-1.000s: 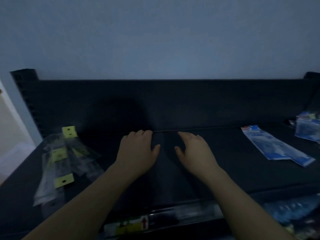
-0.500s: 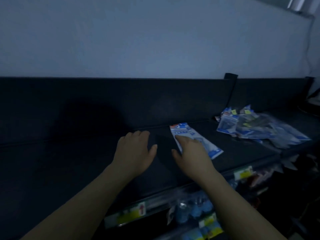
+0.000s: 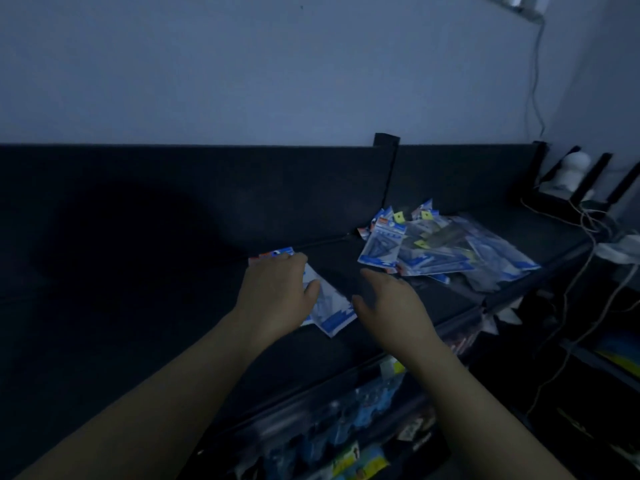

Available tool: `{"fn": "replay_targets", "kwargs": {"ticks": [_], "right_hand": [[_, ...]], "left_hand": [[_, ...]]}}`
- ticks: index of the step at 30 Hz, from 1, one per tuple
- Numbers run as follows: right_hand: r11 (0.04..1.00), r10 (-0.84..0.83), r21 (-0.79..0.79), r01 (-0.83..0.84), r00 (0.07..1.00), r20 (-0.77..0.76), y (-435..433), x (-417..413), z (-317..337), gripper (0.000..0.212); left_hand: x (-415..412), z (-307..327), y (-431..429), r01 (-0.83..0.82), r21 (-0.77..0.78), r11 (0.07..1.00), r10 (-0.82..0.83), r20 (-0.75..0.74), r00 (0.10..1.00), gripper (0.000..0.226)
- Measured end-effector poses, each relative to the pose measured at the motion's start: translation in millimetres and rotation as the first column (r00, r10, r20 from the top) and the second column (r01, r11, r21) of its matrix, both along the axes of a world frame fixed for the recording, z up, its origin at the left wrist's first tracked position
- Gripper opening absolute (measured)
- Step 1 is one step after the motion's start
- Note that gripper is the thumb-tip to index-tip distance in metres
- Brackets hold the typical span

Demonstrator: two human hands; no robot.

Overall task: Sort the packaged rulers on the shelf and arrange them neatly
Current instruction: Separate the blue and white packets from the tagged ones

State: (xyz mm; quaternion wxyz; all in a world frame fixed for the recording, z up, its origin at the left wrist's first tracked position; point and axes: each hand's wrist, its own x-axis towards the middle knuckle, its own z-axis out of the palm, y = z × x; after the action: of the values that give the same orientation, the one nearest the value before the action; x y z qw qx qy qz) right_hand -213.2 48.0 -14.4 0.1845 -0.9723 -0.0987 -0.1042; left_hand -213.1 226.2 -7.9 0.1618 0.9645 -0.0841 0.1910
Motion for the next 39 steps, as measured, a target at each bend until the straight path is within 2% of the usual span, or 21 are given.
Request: {"fn": "replay_targets", "kwargs": {"ticks": [3, 7, 9, 15, 17, 21, 24, 29, 30, 32, 35, 37, 39], "right_hand": [[0.999, -0.039, -0.029, 0.039, 0.999, 0.019, -18, 21, 2, 0.04], [0.992, -0.13, -0.004, 0.129, 0.992, -0.001, -38, 52, 8, 0.045], [0.986, -0.166, 0.016, 0.166, 0.986, -0.007, -49, 67, 8, 0.039], [0.965, -0.259, 0.015, 0.261, 0.961, -0.099, -83, 103, 9, 0.039], [0.964, -0.261, 0.013, 0.265, 0.957, -0.126, -94, 116, 8, 0.041], [0.961, -0.261, 0.056, 0.271, 0.955, -0.142, -118, 148, 4, 0.037], [0.963, -0.244, 0.071, 0.259, 0.954, -0.171, -135, 173, -3, 0.032], [0.985, -0.15, 0.062, 0.163, 0.973, -0.173, -154, 205, -19, 0.032], [0.989, -0.132, 0.051, 0.142, 0.978, -0.163, -157, 210, -22, 0.032], [0.994, -0.101, 0.025, 0.105, 0.986, -0.135, -161, 219, -28, 0.031], [0.997, -0.078, 0.005, 0.08, 0.99, -0.113, -163, 230, -33, 0.046], [0.993, -0.091, -0.082, 0.081, 0.989, -0.118, -161, 236, -35, 0.07], [0.983, -0.085, -0.17, 0.063, 0.988, -0.129, -157, 243, -39, 0.083]], "left_hand": [[30, 1, -16, 0.037, -0.003, 0.999, -0.037, -0.013, 0.999, 0.038], [72, 4, -36, 0.061, 0.032, 0.998, -0.059, -0.058, 0.997, 0.04], [91, 4, -47, 0.083, 0.042, 0.996, -0.079, -0.099, 0.992, 0.04], [144, -2, -85, 0.121, -0.027, 0.992, -0.124, -0.212, 0.969, 0.043], [162, -8, -97, 0.112, -0.047, 0.993, -0.12, -0.257, 0.959, 0.045], [197, -23, -123, 0.054, -0.098, 0.994, -0.087, -0.373, 0.924, 0.035], [222, -35, -144, -0.02, -0.132, 0.991, -0.042, -0.445, 0.894, 0.051], [252, -47, -169, -0.1, -0.123, 0.987, 0.03, -0.472, 0.881, 0.089], [255, -46, -170, -0.115, -0.171, 0.978, 0.02, -0.477, 0.879, 0.089], [260, -46, -168, -0.122, -0.269, 0.955, -0.02, -0.471, 0.882, 0.073], [268, -48, -152, -0.128, -0.329, 0.936, -0.041, -0.46, 0.887, 0.043], [268, -51, -141, -0.169, -0.349, 0.922, -0.012, -0.461, 0.887, 0.042], [264, -53, -133, -0.2, -0.377, 0.904, 0.011, -0.447, 0.894, 0.044]]}}
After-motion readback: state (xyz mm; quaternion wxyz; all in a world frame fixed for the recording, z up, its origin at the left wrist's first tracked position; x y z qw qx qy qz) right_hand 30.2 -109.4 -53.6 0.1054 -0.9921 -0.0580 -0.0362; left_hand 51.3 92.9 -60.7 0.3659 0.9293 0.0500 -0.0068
